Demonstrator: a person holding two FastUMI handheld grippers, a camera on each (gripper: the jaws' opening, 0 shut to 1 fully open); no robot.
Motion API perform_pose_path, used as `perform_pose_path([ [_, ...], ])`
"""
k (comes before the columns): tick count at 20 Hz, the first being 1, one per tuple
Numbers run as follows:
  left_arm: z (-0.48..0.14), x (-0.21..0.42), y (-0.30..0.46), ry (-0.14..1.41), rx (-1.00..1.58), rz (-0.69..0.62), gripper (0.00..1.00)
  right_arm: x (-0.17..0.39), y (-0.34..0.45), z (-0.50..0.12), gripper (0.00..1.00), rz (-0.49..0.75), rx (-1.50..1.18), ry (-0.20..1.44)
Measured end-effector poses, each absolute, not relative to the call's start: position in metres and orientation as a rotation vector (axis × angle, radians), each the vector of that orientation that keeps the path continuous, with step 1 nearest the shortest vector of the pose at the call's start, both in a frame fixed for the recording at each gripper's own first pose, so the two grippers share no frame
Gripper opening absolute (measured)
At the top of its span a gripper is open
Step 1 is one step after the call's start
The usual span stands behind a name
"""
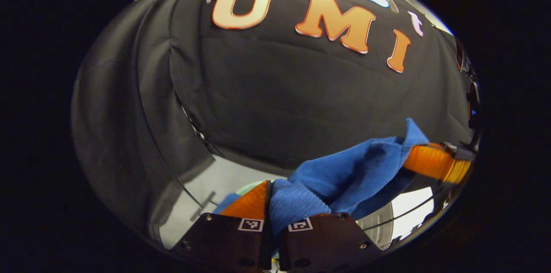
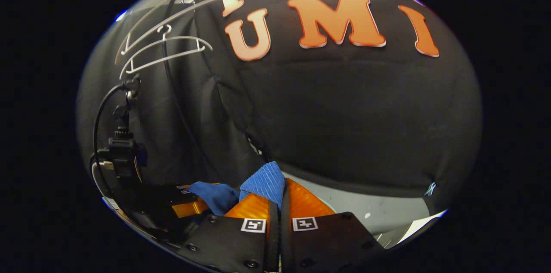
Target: Grasp the clothes on the hanger with both hands and then place them into the laundry hamper below.
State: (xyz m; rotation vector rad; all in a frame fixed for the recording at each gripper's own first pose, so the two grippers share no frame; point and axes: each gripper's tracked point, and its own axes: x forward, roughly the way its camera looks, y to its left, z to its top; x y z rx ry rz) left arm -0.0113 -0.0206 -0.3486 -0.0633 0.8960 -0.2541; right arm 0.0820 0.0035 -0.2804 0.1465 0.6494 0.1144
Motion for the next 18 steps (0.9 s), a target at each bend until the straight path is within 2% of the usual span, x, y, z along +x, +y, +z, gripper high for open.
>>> perform_pose_path([
  [5,-0.384,-0.053,-0.024,1.025,-0.073,-0.241,0.10,0.043,0.007,-0.346,0.09,0.099,0.171,0.872],
  [10,-0.395,-0.079,-0.014,1.073,-0.102,-0.222,0.14,0.036,-0.003,-0.382,0.13,0.026,0.219,0.952],
  [11,-0.395,-0.082,-0.014,1.083,-0.109,-0.217,0.18,0.037,-0.003,-0.389,0.16,0.020,0.224,0.963],
  [13,-0.394,-0.084,-0.014,1.088,-0.128,-0.213,0.21,0.033,0.000,-0.405,0.15,0.013,0.228,0.992],
  [17,-0.391,-0.084,0.000,1.075,-0.095,-0.155,0.74,0.031,-0.010,-0.408,0.96,-0.015,0.209,0.996],
  [18,-0.388,-0.083,0.003,1.074,-0.094,-0.147,0.87,0.031,-0.010,-0.409,0.98,-0.021,0.209,0.991],
])
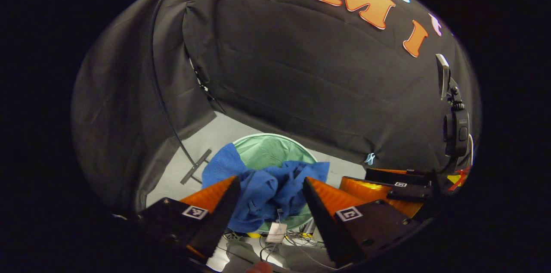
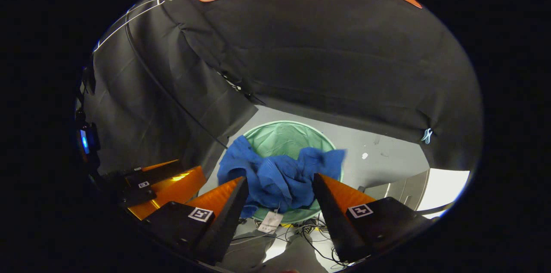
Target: Grasp the clothes on the hanger with both hands and then place them into the laundry hamper below.
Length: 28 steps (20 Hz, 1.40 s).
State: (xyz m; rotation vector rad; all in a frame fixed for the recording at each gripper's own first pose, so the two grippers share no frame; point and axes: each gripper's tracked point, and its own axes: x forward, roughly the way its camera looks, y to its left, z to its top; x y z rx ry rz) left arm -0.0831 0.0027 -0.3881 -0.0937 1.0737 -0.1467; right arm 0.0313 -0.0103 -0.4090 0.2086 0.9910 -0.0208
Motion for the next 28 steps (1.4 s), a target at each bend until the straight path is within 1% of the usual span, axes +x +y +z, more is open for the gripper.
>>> perform_pose_path([
  [1,-0.391,-0.081,0.002,1.073,-0.098,-0.142,0.96,0.033,-0.011,-0.407,0.98,-0.025,0.209,0.981],
  [4,-0.388,-0.082,0.006,1.061,-0.073,-0.155,0.96,0.032,-0.013,-0.398,0.98,-0.026,0.199,0.956],
  [7,-0.371,-0.076,0.001,1.018,-0.060,-0.176,0.96,0.031,-0.012,-0.390,0.99,-0.033,0.203,0.934],
  [8,-0.361,-0.075,-0.002,1.000,-0.069,-0.178,0.92,0.030,-0.010,-0.386,0.99,-0.036,0.208,0.918],
  [9,-0.353,-0.074,-0.003,0.976,-0.080,-0.177,0.96,0.034,-0.011,-0.379,0.99,-0.039,0.207,0.889],
  [10,-0.344,-0.071,-0.004,0.956,-0.077,-0.171,0.96,0.040,-0.013,-0.370,0.99,-0.039,0.195,0.859],
  [11,-0.331,-0.066,-0.005,0.930,-0.067,-0.172,0.92,0.043,-0.016,-0.356,0.98,-0.035,0.177,0.830],
  [12,-0.318,-0.056,-0.009,0.890,-0.061,-0.173,0.96,0.048,-0.017,-0.337,0.99,-0.026,0.157,0.794],
  [14,-0.281,-0.035,-0.022,0.800,-0.062,-0.168,0.96,0.058,-0.018,-0.299,0.99,0.009,0.129,0.716],
  [16,-0.236,-0.015,-0.028,0.704,-0.076,-0.135,0.96,0.058,-0.021,-0.264,0.98,0.048,0.133,0.646],
  [17,-0.225,-0.012,-0.033,0.662,-0.089,-0.111,0.96,0.058,-0.023,-0.246,0.98,0.059,0.135,0.607],
  [19,-0.198,-0.019,-0.029,0.600,-0.114,-0.068,0.96,0.054,-0.024,-0.202,0.98,0.081,0.141,0.528],
  [22,-0.163,-0.034,-0.030,0.505,-0.125,-0.039,0.95,0.035,-0.030,-0.161,0.98,0.101,0.140,0.413],
  [24,-0.132,-0.039,-0.024,0.413,-0.115,-0.040,0.95,0.020,-0.037,-0.131,0.98,0.079,0.128,0.336],
  [25,-0.121,-0.045,-0.020,0.392,-0.097,-0.047,0.94,0.012,-0.040,-0.117,1.00,0.061,0.118,0.299],
  [26,-0.112,-0.052,-0.015,0.376,-0.080,-0.056,0.94,0.003,-0.039,-0.104,0.98,0.045,0.113,0.261],
  [27,-0.100,-0.056,-0.011,0.348,-0.072,-0.065,0.94,-0.007,-0.040,-0.089,0.98,0.026,0.113,0.218],
  [28,-0.091,-0.061,-0.010,0.325,-0.073,-0.073,0.91,-0.020,-0.039,-0.080,0.88,0.005,0.110,0.190],
])
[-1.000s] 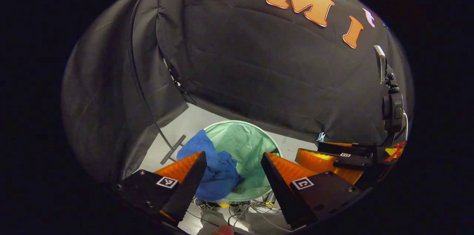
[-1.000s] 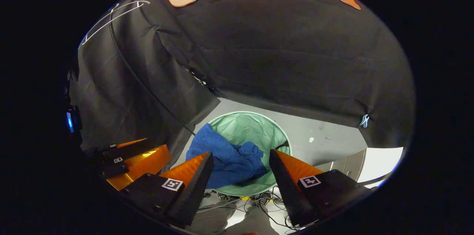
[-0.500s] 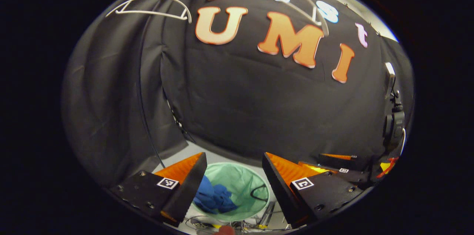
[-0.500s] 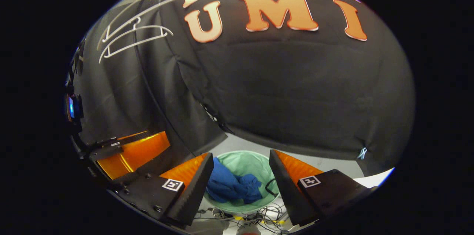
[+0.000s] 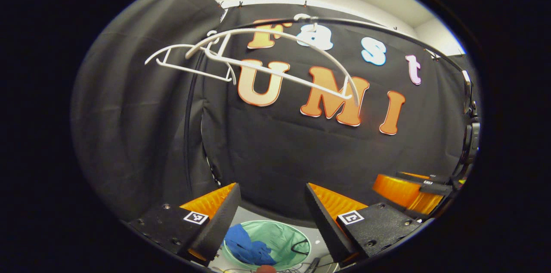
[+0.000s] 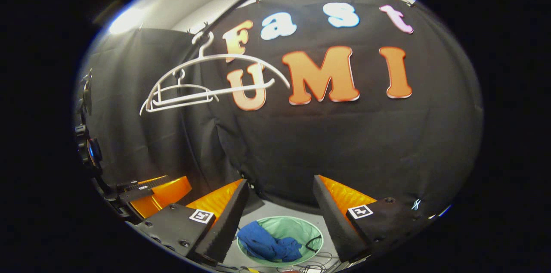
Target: Grasp the clothes on the hanger with both hands and then place them into the laundry hamper below.
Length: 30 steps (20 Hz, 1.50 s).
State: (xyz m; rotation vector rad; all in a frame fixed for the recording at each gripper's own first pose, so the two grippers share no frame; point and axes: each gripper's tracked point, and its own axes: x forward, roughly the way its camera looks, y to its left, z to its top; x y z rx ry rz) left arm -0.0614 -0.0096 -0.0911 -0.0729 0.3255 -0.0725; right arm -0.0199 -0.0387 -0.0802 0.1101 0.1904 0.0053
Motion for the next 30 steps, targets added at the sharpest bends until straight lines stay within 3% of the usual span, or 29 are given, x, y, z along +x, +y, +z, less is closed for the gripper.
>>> perform_pose_path([
  [1,-0.082,-0.070,-0.006,0.312,-0.080,-0.081,0.98,-0.033,-0.038,-0.071,0.88,-0.010,0.103,0.170],
  [2,-0.072,-0.078,-0.001,0.297,-0.090,-0.085,0.98,-0.042,-0.034,-0.062,0.98,-0.014,0.099,0.154],
  [3,-0.062,-0.086,0.005,0.276,-0.098,-0.081,0.98,-0.052,-0.024,-0.054,0.88,-0.017,0.093,0.134],
  [4,-0.046,-0.095,0.014,0.254,-0.100,-0.073,0.91,-0.059,-0.008,-0.043,0.88,-0.024,0.087,0.117],
  [7,-0.013,-0.119,0.037,0.198,-0.086,-0.077,0.90,-0.087,0.014,-0.022,0.88,-0.044,0.057,0.059],
  [8,-0.006,-0.131,0.043,0.191,-0.085,-0.086,0.94,-0.099,0.021,-0.017,0.89,-0.041,0.057,0.044],
  [9,-0.002,-0.144,0.050,0.188,-0.090,-0.085,0.90,-0.109,0.029,-0.014,0.89,-0.037,0.059,0.037],
  [10,0.005,-0.159,0.058,0.178,-0.093,-0.081,0.94,-0.120,0.037,-0.014,0.89,-0.031,0.059,0.030],
  [13,0.021,-0.188,0.081,0.140,-0.040,-0.056,0.90,-0.145,0.057,-0.009,0.89,-0.020,0.044,0.012],
  [17,0.035,-0.213,0.082,0.097,-0.037,-0.058,0.90,-0.176,0.075,-0.009,1.00,-0.015,0.032,0.020],
  [21,0.042,-0.231,0.083,0.082,-0.046,-0.058,0.90,-0.197,0.075,-0.008,0.98,-0.028,0.031,0.015],
  [22,0.043,-0.234,0.084,0.080,-0.045,-0.059,0.94,-0.202,0.074,-0.007,0.97,-0.034,0.031,0.012],
  [25,0.046,-0.248,0.084,0.073,-0.043,-0.065,0.90,-0.214,0.068,-0.005,1.00,-0.053,0.035,0.000],
  [26,0.045,-0.250,0.084,0.074,-0.047,-0.066,0.94,-0.218,0.067,-0.005,1.00,-0.058,0.038,-0.002],
  [27,0.045,-0.253,0.084,0.078,-0.053,-0.068,0.94,-0.221,0.067,-0.004,0.97,-0.063,0.040,-0.007],
  [28,0.045,-0.256,0.084,0.082,-0.058,-0.070,0.98,-0.222,0.065,-0.003,0.88,-0.070,0.041,-0.008],
  [29,0.044,-0.256,0.083,0.086,-0.060,-0.071,0.98,-0.224,0.064,-0.003,0.88,-0.072,0.043,-0.008],
  [30,0.043,-0.255,0.083,0.089,-0.059,-0.072,0.94,-0.226,0.064,-0.004,1.00,-0.075,0.044,-0.007],
])
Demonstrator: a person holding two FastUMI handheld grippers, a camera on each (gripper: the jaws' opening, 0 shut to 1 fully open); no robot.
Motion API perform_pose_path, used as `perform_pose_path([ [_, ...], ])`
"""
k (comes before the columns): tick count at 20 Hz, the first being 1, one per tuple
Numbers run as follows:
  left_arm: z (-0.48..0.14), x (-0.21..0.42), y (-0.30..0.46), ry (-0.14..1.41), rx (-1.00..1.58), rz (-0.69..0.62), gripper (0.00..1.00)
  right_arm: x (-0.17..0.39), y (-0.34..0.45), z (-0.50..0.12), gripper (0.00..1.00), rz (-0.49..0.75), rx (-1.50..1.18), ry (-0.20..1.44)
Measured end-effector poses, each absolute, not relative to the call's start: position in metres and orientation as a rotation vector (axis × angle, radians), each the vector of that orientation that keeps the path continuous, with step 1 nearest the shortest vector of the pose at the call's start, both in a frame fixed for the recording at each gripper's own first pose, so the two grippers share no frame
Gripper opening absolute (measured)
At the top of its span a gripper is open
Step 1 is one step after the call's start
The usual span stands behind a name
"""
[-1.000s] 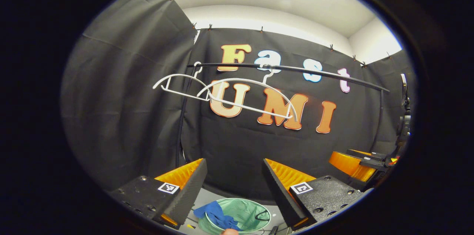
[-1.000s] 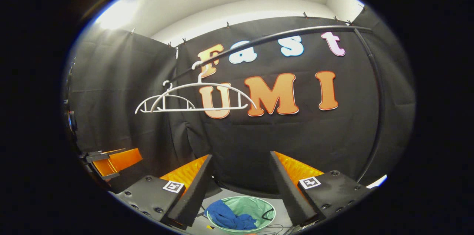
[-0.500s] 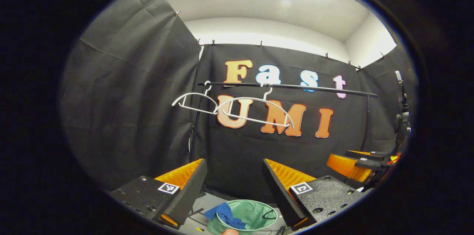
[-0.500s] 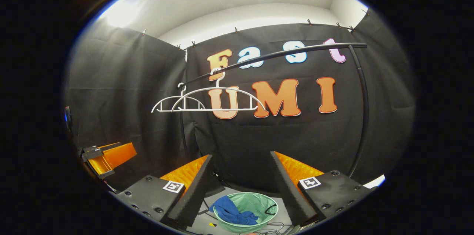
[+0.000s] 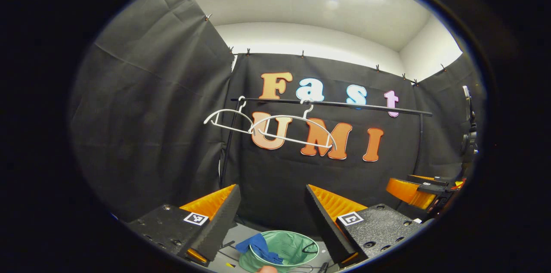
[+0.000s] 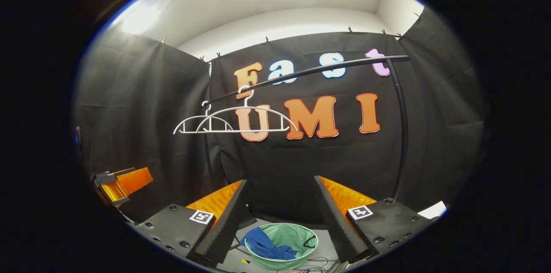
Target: Grasp the clothes on the hanger with both hands and then place them into the laundry hamper below.
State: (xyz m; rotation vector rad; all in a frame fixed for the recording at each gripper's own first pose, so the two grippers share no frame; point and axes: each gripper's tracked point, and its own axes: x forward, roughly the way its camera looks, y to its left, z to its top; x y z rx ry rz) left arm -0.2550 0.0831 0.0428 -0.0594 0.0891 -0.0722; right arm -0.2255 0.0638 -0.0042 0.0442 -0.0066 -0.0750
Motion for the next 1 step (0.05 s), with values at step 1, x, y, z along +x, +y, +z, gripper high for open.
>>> perform_pose_path([
  [1,0.0423,-0.2553,0.0828,0.091,-0.059,-0.072,0.94,-0.2264,0.0630,-0.0045,1.00,-0.077,0.045,-0.006],
])
